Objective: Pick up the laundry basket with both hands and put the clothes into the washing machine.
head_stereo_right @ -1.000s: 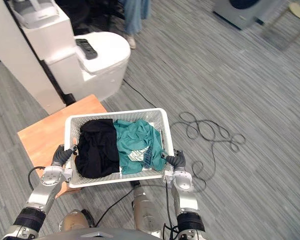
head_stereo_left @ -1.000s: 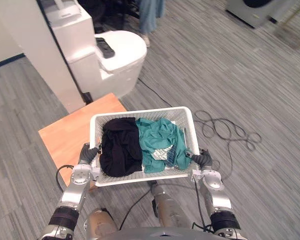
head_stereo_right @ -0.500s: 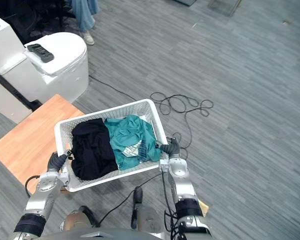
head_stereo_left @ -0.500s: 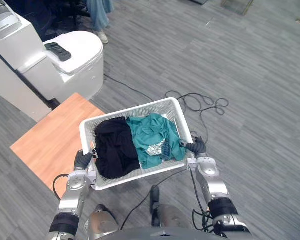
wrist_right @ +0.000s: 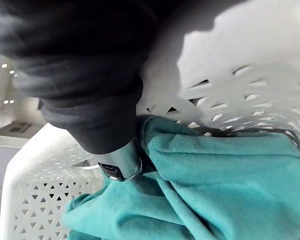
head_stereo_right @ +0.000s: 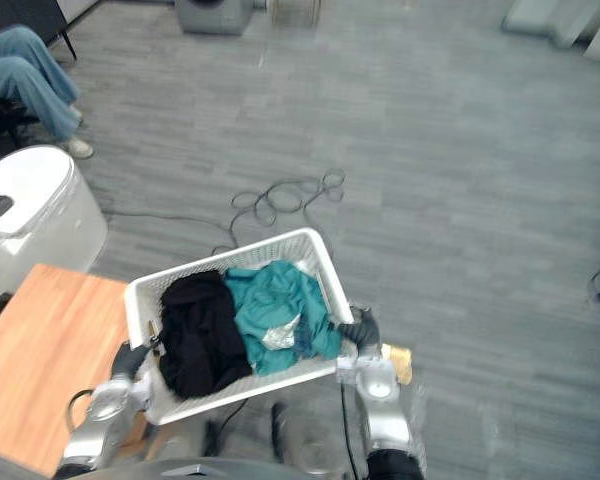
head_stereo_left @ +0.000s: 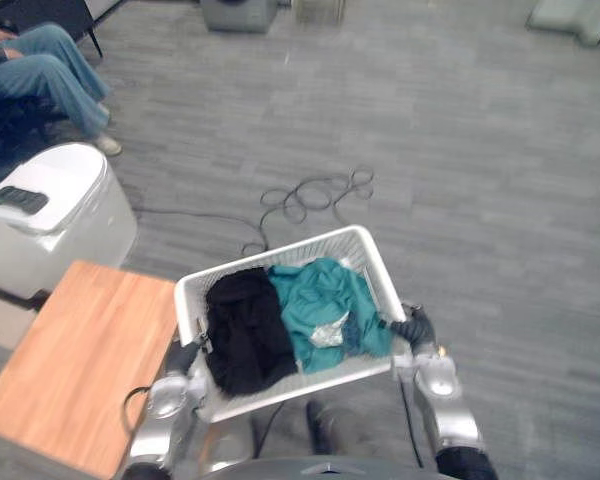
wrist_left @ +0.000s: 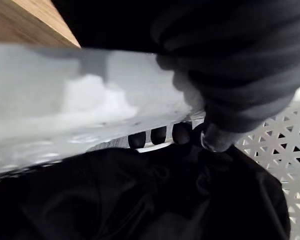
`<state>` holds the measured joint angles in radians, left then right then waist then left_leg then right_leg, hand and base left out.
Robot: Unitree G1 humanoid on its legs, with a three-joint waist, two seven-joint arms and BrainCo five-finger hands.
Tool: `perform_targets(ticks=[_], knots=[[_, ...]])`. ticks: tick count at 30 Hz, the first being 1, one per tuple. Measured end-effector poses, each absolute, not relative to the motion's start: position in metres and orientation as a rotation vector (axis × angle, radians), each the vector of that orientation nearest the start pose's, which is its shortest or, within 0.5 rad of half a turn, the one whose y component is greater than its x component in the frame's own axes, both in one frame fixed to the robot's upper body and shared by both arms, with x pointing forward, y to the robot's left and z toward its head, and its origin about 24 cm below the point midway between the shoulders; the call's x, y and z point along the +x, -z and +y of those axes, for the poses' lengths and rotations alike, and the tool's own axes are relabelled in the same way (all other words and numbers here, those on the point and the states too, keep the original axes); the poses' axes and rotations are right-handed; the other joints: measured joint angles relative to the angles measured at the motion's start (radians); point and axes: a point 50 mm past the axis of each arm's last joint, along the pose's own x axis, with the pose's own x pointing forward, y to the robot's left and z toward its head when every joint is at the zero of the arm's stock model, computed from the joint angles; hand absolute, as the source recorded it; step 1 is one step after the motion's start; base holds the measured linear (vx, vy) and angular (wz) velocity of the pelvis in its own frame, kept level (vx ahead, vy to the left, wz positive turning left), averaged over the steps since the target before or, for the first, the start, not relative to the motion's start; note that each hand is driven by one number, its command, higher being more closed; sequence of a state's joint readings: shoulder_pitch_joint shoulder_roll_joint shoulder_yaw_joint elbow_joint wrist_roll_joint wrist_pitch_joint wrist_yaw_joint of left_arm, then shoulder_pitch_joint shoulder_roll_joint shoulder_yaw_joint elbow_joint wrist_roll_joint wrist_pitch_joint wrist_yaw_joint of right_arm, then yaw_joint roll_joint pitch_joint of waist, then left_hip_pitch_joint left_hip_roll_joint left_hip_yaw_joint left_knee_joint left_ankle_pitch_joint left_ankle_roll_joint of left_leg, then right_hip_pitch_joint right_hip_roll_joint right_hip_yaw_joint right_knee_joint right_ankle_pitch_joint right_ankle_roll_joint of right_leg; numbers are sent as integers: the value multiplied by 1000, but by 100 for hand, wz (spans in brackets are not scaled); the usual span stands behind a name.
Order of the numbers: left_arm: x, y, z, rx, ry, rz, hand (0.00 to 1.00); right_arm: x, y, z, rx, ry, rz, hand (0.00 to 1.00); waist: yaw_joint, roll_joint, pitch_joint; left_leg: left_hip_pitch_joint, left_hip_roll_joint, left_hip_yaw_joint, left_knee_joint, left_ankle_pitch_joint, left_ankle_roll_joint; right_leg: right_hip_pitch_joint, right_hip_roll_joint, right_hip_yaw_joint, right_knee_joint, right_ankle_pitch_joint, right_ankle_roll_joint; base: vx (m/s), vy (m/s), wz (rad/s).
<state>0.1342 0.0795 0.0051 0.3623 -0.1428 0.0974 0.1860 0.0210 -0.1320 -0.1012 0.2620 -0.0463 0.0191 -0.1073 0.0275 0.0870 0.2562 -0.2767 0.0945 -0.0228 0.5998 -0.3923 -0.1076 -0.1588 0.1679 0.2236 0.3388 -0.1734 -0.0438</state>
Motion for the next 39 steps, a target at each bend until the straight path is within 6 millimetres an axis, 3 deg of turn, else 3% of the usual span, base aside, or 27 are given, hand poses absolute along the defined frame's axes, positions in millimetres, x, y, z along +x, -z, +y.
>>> perform_targets(ticks=[1,3,4,5,7,9,10,12,13,14,17,19,21,22,23,25,26,28,29,30,31,33,35,36,37,38,39], knots=[[187,74,190,-20,-276,588,100,237,17,-210,-182,213,280,100,14,-2,1,-11,-2,6,-22,16,-5,2,1,23,-19,4,2,-105,100,-134],[183,70,200,-44,-337,568,100,245,11,-198,-175,174,246,100,51,-21,-6,34,1,99,-103,96,47,-5,6,133,-39,5,18,33,187,-161],[184,70,201,-52,-344,563,100,246,10,-196,-176,166,239,100,48,-27,-13,41,-2,125,-123,103,58,-6,-5,149,-55,10,29,161,232,-108],[188,67,201,-52,-344,545,100,247,8,-195,-173,167,225,100,38,-35,-30,43,-15,169,-161,126,96,-30,-39,148,-48,16,67,180,254,-82],[197,61,200,-53,-343,517,100,249,6,-196,-158,187,214,100,21,-74,-37,64,-63,234,-184,123,149,-90,-96,139,80,-38,128,208,234,-54],[203,58,194,-48,-325,504,100,246,7,-204,-150,222,224,100,-14,-77,-34,129,-104,258,-191,93,174,-145,-109,116,293,-72,192,300,194,-24],[205,58,192,-43,-324,501,100,244,8,-206,-147,231,227,100,-27,-79,-33,175,-115,271,-206,88,178,-186,-111,75,425,-43,228,305,162,-16],[206,57,191,-29,-310,498,100,243,9,-208,-140,244,228,100,-46,-76,-20,233,-119,264,-230,82,188,-217,-113,30,543,31,229,277,106,-8],[210,55,190,-17,-294,488,100,240,11,-208,-135,250,235,100,-51,-80,-8,309,-119,270,-269,75,199,-282,-111,-30,655,10,154,301,89,-12],[211,54,190,-17,-294,486,100,240,11,-208,-132,250,234,100,-50,-81,-7,317,-119,271,-274,73,202,-293,-109,-36,656,-1,145,348,94,-23],[222,47,187,-18,-284,453,100,236,3,-211,-115,279,192,100,-50,-76,13,384,-116,253,-327,17,198,-366,-86,-103,404,-36,141,333,28,-13],[225,45,182,-21,-268,447,100,230,3,-214,-95,315,195,100,-44,-77,16,423,-115,247,-346,-5,193,-351,-80,-125,144,50,154,371,-47,10],[227,44,176,-17,-242,442,100,218,5,-219,-83,356,201,100,-58,-83,16,521,-122,188,-410,-27,186,-330,-80,-114,-161,259,157,554,-89,52],[227,44,175,-16,-237,442,100,217,6,-220,-83,360,203,100,-65,-84,15,537,-122,167,-422,-27,186,-328,-82,-103,-179,285,162,552,-153,76],[229,44,172,-11,-219,440,100,216,7,-223,-66,375,207,100,-76,-63,13,556,-97,102,-424,-24,188,-331,-70,-107,-137,398,152,648,-234,80],[240,37,165,-1,-185,416,100,215,5,-229,-63,400,203,100,-87,-50,19,523,-67,47,-357,31,133,-374,-83,-180,12,329,40,517,-248,89],[239,37,162,-9,-179,421,100,212,4,-231,-62,411,206,100,-88,-40,16,523,-48,46,-286,66,91,-371,-88,-220,109,249,-10,522,-245,80],[238,38,159,-24,-179,426,100,211,-3,-232,-72,407,180,100,-90,-35,14,464,-23,30,-93,163,28,-320,-101,-261,160,161,-29,497,-230,69],[238,38,156,-40,-179,424,100,208,-9,-234,-93,406,158,100,-90,-34,14,391,-13,19,64,296,-29,-269,-115,-273,156,117,-22,422,-227,61],[233,40,155,-65,-192,431,100,207,-13,-235,-116,392,144,100,-85,-28,10,326,6,26,222,432,-37,-218,-121,-274,144,80,-21,409,-206,49],[230,41,154,-80,-199,432,100,207,-14,-235,-124,384,139,100,-83,-21,6,286,21,43,314,446,-28,-189,-116,-274,132,67,-26,361,-150,6],[215,51,153,-111,-220,475,100,207,-16,-237,-160,362,140,100,-49,10,-17,154,96,134,525,388,38,-91,-96,-255,75,26,-36,330,-90,-28],[206,57,153,-116,-229,502,100,205,-13,-235,-166,351,157,100,-26,12,-22,89,122,198,502,310,82,-25,-98,-221,34,11,-51,340,-41,-27],[202,59,154,-117,-234,515,100,203,-11,-235,-168,350,166,100,-18,10,-24,56,123,219,447,275,87,2,-106,-213,17,11,-64,484,13,-31],[198,62,153,-122,-237,529,100,201,-8,-237,-170,352,185,100,-2,14,-36,25,102,248,234,219,77,42,-128,-210,-6,9,-56,562,81,-24],[194,64,150,-133,-238,542,100,200,-6,-239,-181,354,199,100,4,3,-57,24,61,241,-33,211,61,59,-147,-203,-8,-9,-37,510,106,-21],[193,65,149,-138,-239,546,100,200,-6,-240,-186,353,200,100,5,7,-72,28,41,235,-137,225,50,61,-152,-194,-5,-19,-22,478,132,-27]])
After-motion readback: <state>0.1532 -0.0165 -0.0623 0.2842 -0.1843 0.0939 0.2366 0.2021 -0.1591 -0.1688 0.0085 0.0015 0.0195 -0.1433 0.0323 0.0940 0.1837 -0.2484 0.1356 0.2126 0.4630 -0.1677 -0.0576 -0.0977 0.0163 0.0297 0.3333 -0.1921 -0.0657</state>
